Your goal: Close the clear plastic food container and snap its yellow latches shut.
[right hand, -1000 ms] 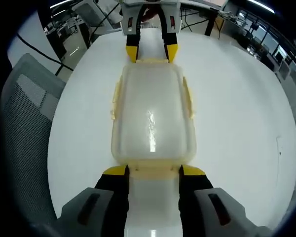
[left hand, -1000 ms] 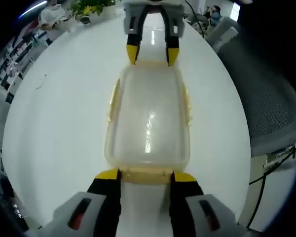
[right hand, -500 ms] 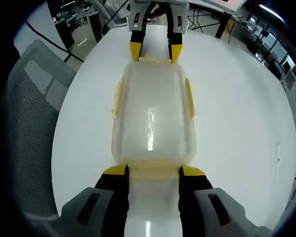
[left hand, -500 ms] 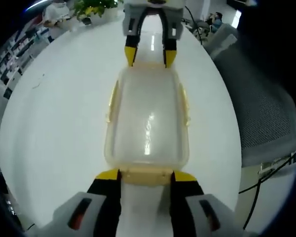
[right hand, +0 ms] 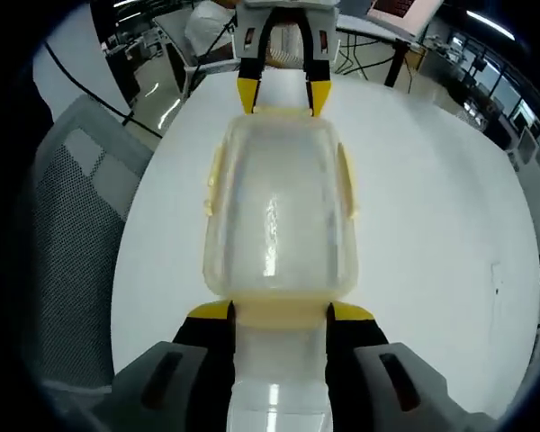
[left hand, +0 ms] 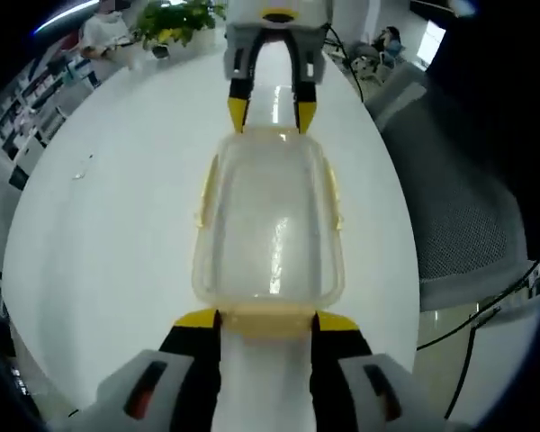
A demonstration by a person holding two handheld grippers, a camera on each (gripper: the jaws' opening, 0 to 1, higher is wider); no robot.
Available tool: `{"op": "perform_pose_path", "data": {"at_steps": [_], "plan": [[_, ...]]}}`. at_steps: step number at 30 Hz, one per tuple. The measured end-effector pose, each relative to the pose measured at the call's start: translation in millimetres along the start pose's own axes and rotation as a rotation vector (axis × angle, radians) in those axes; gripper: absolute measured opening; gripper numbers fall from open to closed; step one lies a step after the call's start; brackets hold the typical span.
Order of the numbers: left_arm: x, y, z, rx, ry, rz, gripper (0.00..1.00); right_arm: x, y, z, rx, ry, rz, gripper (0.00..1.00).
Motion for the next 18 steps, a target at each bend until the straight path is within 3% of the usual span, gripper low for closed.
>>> {"op": "perform_pose_path", "data": {"at_steps": [13, 18], "plan": [[-9.7, 13.6, 8.9, 0.027, 0.011, 0.024, 0.33, -13.4, -10.5, 4.8, 0.005, 0.001, -0.032, 0.35], [-10.2, 10.9, 22.5, 0.025, -0.011, 0.009, 0.33, -20.4, -9.2, -6.3, 0.004, 0.018, -0.027, 0.35]]}}
Point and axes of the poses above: the point that each gripper's makers call its tool centre point, and the gripper's own axes: x roughly forward along the fingers, y roughly to its left, z roughly out of its top, the point moved 5 cm from there along -x, roughly backward along the fingers, and after that the axes turned 1 degree about -z, right-handed, at the moved point
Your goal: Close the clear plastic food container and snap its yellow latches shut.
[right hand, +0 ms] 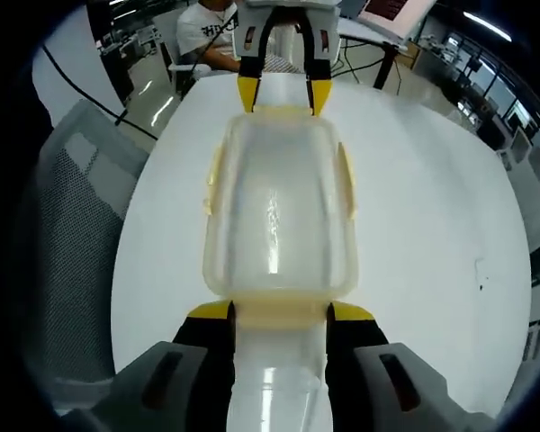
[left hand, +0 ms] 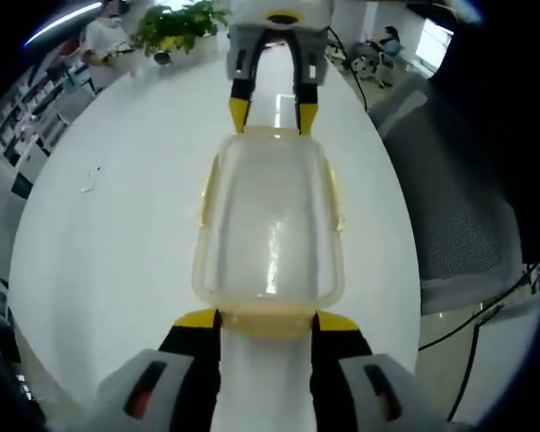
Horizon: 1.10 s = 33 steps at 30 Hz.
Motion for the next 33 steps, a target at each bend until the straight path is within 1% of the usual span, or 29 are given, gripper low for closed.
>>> {"op": "perform_pose_path", "data": {"at_steps": [5, 8, 13, 18, 21, 25, 28, 31, 33], "plan": [[4.1, 3.6, 13.9, 0.012, -0.031, -0.008, 0.33, -11.2, -1.2, -12.1, 0.013, -0.007, -0.003, 0.35], [7.9, 4.9, 18.4, 0.013, -0.039, -0.011, 0.33, -17.1, -0.8, -17.0, 0.015, -0.008, -0.004, 0.35], [12.9, 2.0, 29.2, 0.010, -0.058, -0.025, 0.33, -20.9, 1.2, -26.5, 0.019, 0.004, 0.005, 0.35], [17.1, 3.0, 43.4, 0.012, -0.067, -0.026, 0.33, -26.5, 1.8, -39.9, 0.023, 0.021, 0.000, 0.35], [21.1, 2.0, 54.8, 0.015, -0.090, -0.014, 0.33, -33.4, 0.4, -51.9, 0.024, 0.023, -0.013, 0.35], [25.4, 1.0, 66.4, 0.019, -0.107, -0.018, 0.33, -39.9, 2.8, -63.1, 0.023, 0.028, -0.018, 0.35], [28.3, 0.6, 71.8, 0.024, -0.111, -0.021, 0.33, -44.4, 3.7, -68.7, 0.029, 0.015, -0.019, 0.35], [31.1, -0.2, 77.7, 0.023, -0.123, -0.025, 0.33, -45.9, 5.1, -75.0, 0.029, 0.029, -0.022, 0.35], [34.7, -0.6, 81.7, 0.026, -0.122, -0.028, 0.33, -46.9, 6.8, -78.7, 0.030, 0.038, -0.023, 0.35]]}}
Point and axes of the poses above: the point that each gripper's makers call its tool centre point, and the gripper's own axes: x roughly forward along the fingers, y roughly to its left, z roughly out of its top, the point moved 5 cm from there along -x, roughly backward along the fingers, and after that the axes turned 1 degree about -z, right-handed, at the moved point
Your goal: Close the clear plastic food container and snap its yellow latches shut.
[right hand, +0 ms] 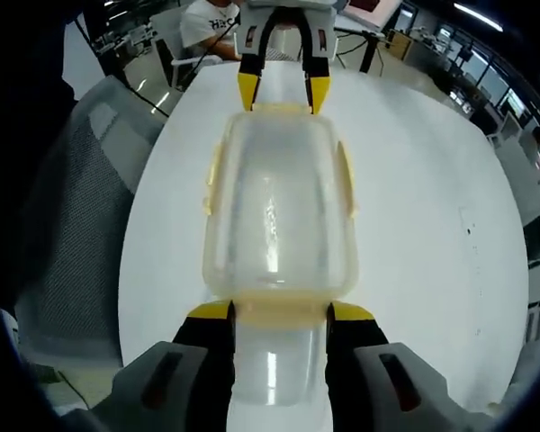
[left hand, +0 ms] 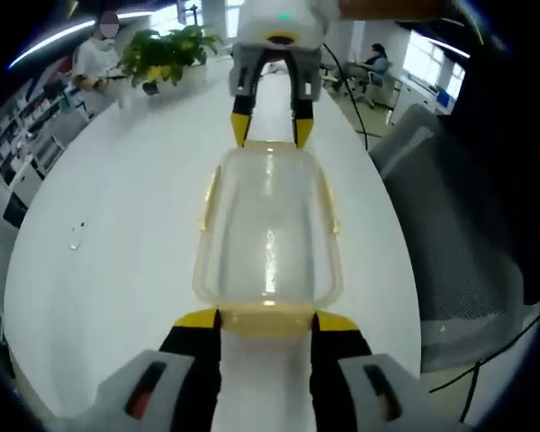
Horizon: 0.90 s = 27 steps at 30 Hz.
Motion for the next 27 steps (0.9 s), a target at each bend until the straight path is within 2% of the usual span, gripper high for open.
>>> {"op": "perform_pose_path", "data": {"at_steps": [13, 27], "plan": [[22.7, -2.3, 27.6, 0.002, -0.026, -0.019, 0.33, -14.0, 4.4, -34.0, 0.011, 0.026, -0.012, 0.36], [50.3, -1.1, 70.5, 0.051, -0.036, -0.031, 0.33, -29.1, 11.0, -78.3, 0.056, 0.050, -0.038, 0.36]]}}
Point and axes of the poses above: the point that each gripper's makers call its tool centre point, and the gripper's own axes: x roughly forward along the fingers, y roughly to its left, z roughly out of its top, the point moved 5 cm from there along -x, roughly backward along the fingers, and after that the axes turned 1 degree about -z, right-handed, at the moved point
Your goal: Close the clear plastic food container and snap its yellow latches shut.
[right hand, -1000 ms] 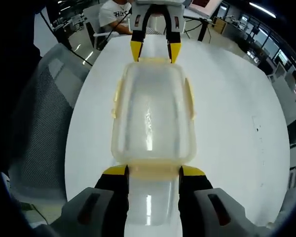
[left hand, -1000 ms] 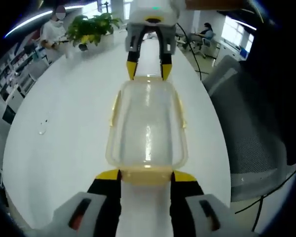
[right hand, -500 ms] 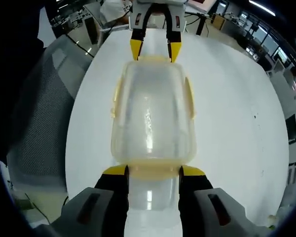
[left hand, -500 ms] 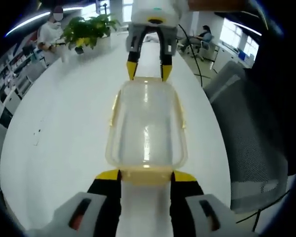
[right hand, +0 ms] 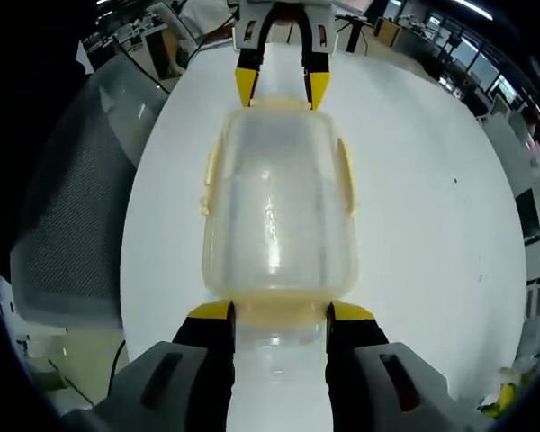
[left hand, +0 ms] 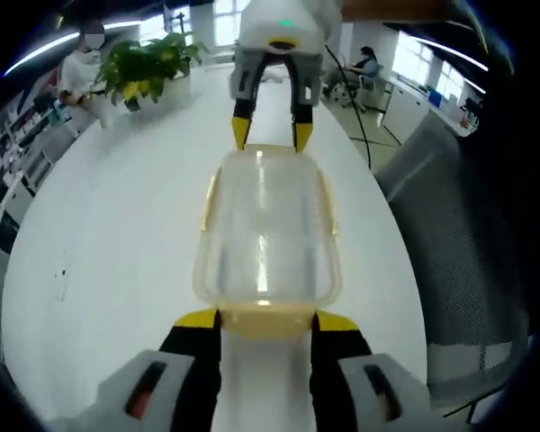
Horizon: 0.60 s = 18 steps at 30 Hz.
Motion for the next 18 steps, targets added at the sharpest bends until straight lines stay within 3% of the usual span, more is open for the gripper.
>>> {"op": "perform_pose_path", "data": {"at_steps": [9, 18], "plan": [[21.3, 1.8, 26.1, 0.017, -0.010, -0.015, 0.33, -10.7, 1.8, -32.5, 0.023, 0.037, -0.013, 0.35], [32.2, 1.5, 43.8, 0.010, -0.009, -0.019, 0.33, -18.1, -1.2, -50.3, 0.025, 0.059, -0.009, 0.35]]}}
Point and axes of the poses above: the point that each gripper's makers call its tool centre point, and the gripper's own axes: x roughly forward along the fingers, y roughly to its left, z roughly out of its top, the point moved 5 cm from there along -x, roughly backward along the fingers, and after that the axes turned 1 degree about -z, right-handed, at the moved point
